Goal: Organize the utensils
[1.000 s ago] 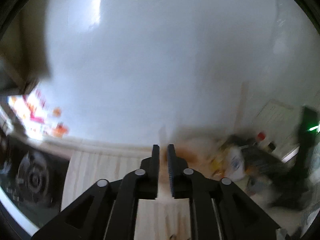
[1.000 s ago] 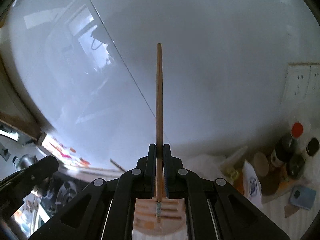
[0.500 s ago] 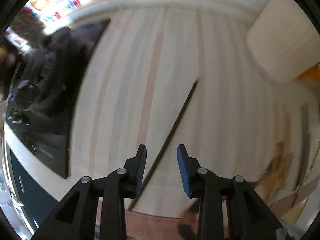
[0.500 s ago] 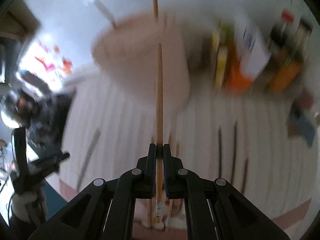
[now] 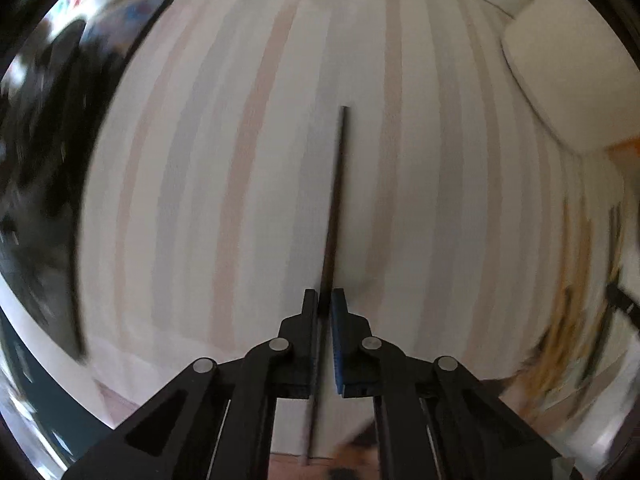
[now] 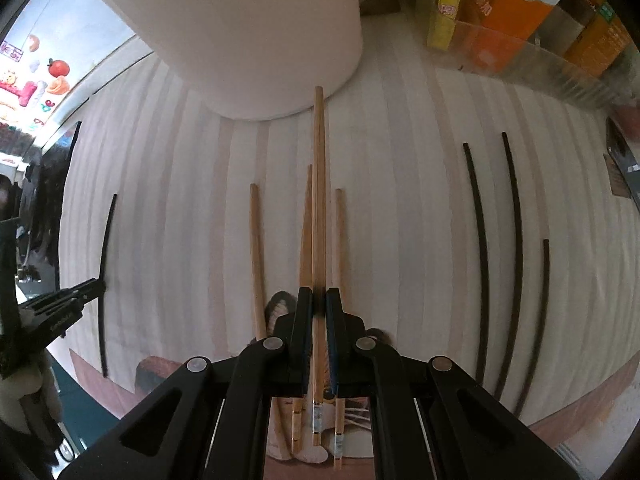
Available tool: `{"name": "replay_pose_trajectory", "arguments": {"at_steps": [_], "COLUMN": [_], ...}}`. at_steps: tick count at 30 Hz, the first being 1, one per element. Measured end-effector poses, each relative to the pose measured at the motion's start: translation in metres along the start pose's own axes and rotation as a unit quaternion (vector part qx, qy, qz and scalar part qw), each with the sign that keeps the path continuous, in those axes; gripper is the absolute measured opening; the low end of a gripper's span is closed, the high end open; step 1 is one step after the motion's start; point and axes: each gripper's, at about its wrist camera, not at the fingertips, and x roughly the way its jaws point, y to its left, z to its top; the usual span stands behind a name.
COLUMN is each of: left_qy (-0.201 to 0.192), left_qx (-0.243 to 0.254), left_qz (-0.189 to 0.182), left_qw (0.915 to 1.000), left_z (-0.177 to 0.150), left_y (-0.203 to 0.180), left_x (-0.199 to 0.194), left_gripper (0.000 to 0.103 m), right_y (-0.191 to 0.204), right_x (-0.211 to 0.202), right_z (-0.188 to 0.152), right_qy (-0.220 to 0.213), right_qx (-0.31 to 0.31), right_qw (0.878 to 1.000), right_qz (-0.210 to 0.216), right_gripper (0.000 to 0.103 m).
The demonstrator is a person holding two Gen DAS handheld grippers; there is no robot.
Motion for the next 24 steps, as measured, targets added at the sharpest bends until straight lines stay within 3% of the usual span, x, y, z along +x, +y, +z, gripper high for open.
{"name": "replay_pose_trajectory", "arguments": {"at_steps": [3,8,14,24], "left_qy": [0.003,-0.005,-0.016,-0.1], "left_qx": [-0.025,0.008,0.047,0.063], "left_qz": [-0.021,0.02,0.062,0.033], "left_qw": [0.9995,0.9998,0.9969,0.9924], "left_z": [-0.008,0.0,0.012,-0.023], "left_y": [-0.008,-0.029,-0.067,-0.106], "left_x": [0.0,-0.003,-0.011,-0.09], "left_gripper": [0.004,0.008,0.003,0.003], "right_y": [-0.002,-0.007,-0.008,-0.004], "right_x": [-0.005,-0.016,-0.013,-0.03], "right_z": [-0.003,0.004,0.009,0.008], "right_qy": [-0.003,-0.006,-0.002,-0.028], "right_qx": [0.002,0.002,0.003,-0.011], "right_qw": [1.0,1.0,1.0,1.0], "right_qz": [0.0,-0.002,-0.003,0.005], "right_gripper": [0.007,0.007,0.007,0.007]}}
